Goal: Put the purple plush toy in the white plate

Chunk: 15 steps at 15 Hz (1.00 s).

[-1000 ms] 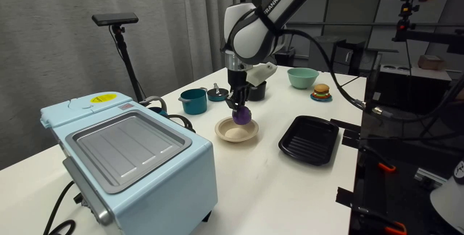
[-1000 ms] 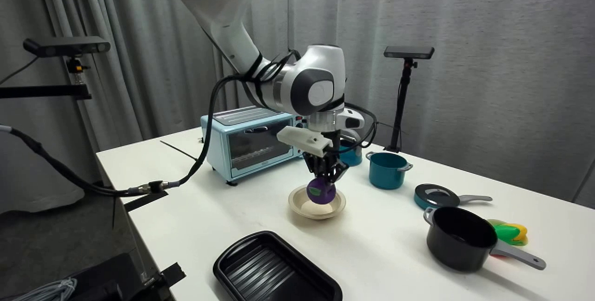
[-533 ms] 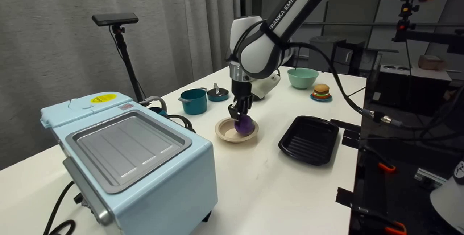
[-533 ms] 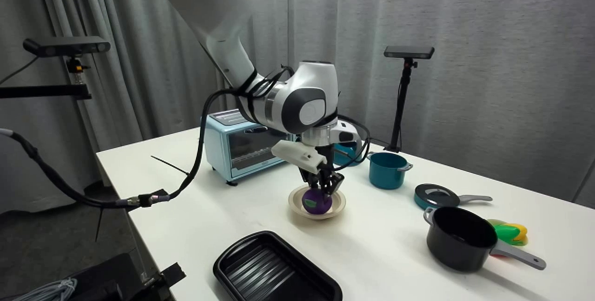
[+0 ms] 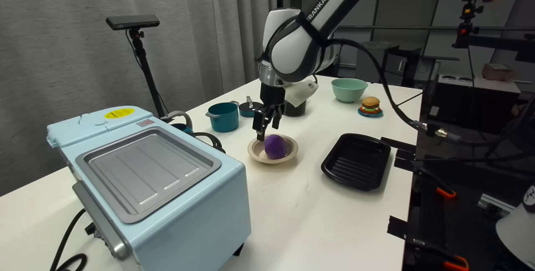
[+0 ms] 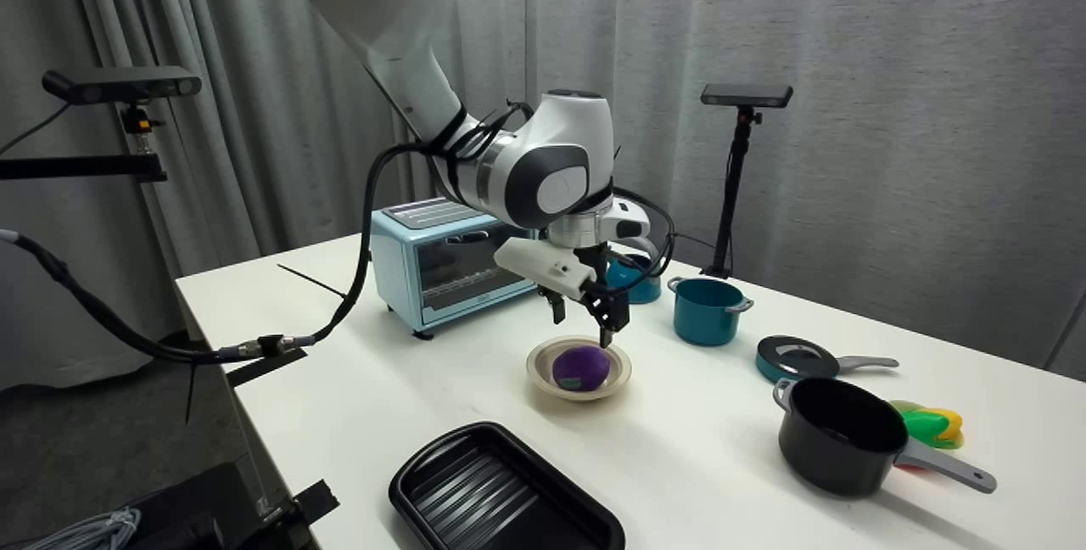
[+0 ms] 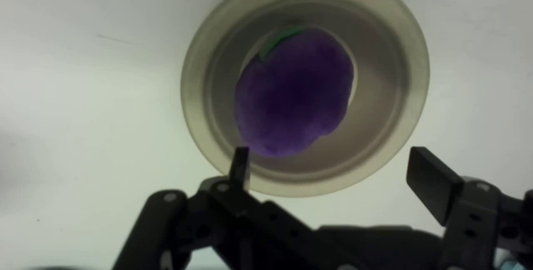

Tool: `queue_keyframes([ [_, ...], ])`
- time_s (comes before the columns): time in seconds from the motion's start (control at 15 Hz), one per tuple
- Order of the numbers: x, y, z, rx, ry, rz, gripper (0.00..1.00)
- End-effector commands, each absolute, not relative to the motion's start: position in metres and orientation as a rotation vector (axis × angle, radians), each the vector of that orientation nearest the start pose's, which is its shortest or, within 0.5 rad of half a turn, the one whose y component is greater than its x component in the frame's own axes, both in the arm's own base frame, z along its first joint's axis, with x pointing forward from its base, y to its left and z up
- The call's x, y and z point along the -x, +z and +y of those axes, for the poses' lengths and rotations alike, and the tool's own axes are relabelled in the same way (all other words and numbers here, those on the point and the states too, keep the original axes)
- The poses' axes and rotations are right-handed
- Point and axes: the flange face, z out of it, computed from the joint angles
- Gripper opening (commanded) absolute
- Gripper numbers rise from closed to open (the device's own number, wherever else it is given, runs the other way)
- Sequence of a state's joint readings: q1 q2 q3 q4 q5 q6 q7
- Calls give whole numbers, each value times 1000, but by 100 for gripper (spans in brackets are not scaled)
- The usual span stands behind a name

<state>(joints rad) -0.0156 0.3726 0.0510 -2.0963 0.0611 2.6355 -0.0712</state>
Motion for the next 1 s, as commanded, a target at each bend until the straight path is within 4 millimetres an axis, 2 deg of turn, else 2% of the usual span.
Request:
queue_keyframes([
  [0.0,-604,291,16,3049,-300,-106,100],
  [0.13,-607,300,15,3060,-332,-108,100],
  [0.2,-607,286,20,3069,-330,-85,100],
  [0.33,-608,294,19,3068,-350,-85,100],
  [0.93,-608,294,19,3068,-352,-84,100],
])
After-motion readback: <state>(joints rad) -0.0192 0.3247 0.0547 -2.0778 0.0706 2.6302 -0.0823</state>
